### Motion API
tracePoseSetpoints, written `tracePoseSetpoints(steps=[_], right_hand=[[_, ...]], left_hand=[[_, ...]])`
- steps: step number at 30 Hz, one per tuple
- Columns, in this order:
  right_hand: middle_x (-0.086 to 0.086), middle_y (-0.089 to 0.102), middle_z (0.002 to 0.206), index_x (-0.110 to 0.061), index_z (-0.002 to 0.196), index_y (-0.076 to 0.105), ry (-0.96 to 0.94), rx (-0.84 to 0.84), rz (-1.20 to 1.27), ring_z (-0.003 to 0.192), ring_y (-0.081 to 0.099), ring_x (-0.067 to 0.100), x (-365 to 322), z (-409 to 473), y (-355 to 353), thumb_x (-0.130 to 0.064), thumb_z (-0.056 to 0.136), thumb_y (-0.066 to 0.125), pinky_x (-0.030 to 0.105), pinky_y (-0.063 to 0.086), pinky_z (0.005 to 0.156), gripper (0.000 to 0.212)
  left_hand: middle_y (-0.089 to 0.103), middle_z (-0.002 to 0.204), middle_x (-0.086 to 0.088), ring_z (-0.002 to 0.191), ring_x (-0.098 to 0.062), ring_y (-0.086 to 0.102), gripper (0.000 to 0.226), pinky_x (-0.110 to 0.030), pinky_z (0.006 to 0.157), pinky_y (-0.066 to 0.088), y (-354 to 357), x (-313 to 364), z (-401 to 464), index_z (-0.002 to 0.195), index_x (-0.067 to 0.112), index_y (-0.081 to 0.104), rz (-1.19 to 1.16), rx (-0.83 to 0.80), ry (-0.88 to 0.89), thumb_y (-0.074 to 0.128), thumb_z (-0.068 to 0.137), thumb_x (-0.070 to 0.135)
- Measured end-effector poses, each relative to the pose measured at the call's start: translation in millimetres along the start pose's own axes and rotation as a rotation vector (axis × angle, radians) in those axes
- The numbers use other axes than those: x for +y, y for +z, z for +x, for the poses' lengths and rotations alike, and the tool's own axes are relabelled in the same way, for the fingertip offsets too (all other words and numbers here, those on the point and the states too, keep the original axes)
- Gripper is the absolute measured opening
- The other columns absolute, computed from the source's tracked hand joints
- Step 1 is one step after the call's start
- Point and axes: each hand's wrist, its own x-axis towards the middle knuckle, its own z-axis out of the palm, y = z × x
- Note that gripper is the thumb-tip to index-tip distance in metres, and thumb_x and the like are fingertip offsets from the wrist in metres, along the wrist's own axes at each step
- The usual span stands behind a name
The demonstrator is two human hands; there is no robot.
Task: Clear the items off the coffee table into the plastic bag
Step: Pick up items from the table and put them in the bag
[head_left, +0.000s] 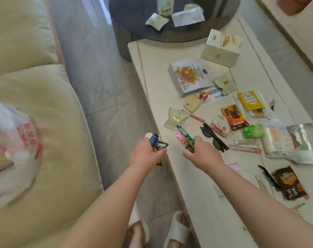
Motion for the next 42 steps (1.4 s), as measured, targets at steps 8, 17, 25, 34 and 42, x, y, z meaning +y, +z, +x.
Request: tracePoseSetpoints(steps=[8, 17, 25, 34, 42], right_hand=[[0.003, 0.055, 0.083, -0.012, 0.099, 0.045, -0.232, -0.068, -0.067, 0.077, 0.056, 0.027, -171, -14, 4, -0.038, 0.086, 0.052, 0.031, 0.039, 0.058, 0.029], [0.005, 0.061, 0.084, -0.016, 0.094, 0.046, -0.385, -0.221, -0.1, 0.071, 0.059, 0.025, -334, -27, 60, -0.037, 0.083, 0.051, 0.031, 0.041, 0.054, 0.023], [0.003, 0.059, 0.078, -0.009, 0.107, 0.05, -0.388, -0.481, 0.091, 0.056, 0.062, 0.014, -453, -39, 137, -0.018, 0.088, 0.053, 0.023, 0.045, 0.044, 0.021], [0.013, 0.061, 0.108, -0.009, 0.13, 0.044, -0.39, -0.369, 0.247, 0.089, 0.06, 0.027, -538, -28, 173, -0.017, 0.088, 0.057, 0.034, 0.052, 0.073, 0.044], [0.011, 0.058, 0.12, -0.01, 0.134, 0.041, -0.441, -0.326, 0.036, 0.104, 0.056, 0.026, -530, -23, 157, -0.015, 0.09, 0.055, 0.029, 0.044, 0.08, 0.047]], left_hand=[[0.06, 0.098, -0.003, 0.092, -0.027, 0.06, 0.051, -0.034, 0.075, 0.046, -107, -111, -9, 0.097, 0.016, 0.049, -0.18, 0.138, -0.251, 0.061, 0.077, 0.062], [0.059, 0.09, 0.001, 0.085, -0.025, 0.059, 0.053, -0.03, 0.069, 0.044, -187, -263, -33, 0.101, 0.019, 0.049, -0.338, 0.285, -0.524, 0.056, 0.078, 0.067], [0.056, 0.088, 0.001, 0.077, -0.021, 0.055, 0.05, -0.029, 0.062, 0.039, -222, -375, -49, 0.102, 0.018, 0.046, -0.441, 0.355, -0.697, 0.057, 0.081, 0.062], [0.057, 0.108, -0.007, 0.091, -0.028, 0.058, 0.057, -0.033, 0.071, 0.045, -256, -428, -19, 0.126, 0.014, 0.043, -0.625, 0.462, -0.682, 0.068, 0.08, 0.038], [0.056, 0.127, -0.007, 0.115, -0.025, 0.055, 0.064, -0.036, 0.095, 0.047, -269, -426, -8, 0.138, 0.019, 0.04, -0.592, 0.396, -0.566, 0.069, 0.082, 0.031]])
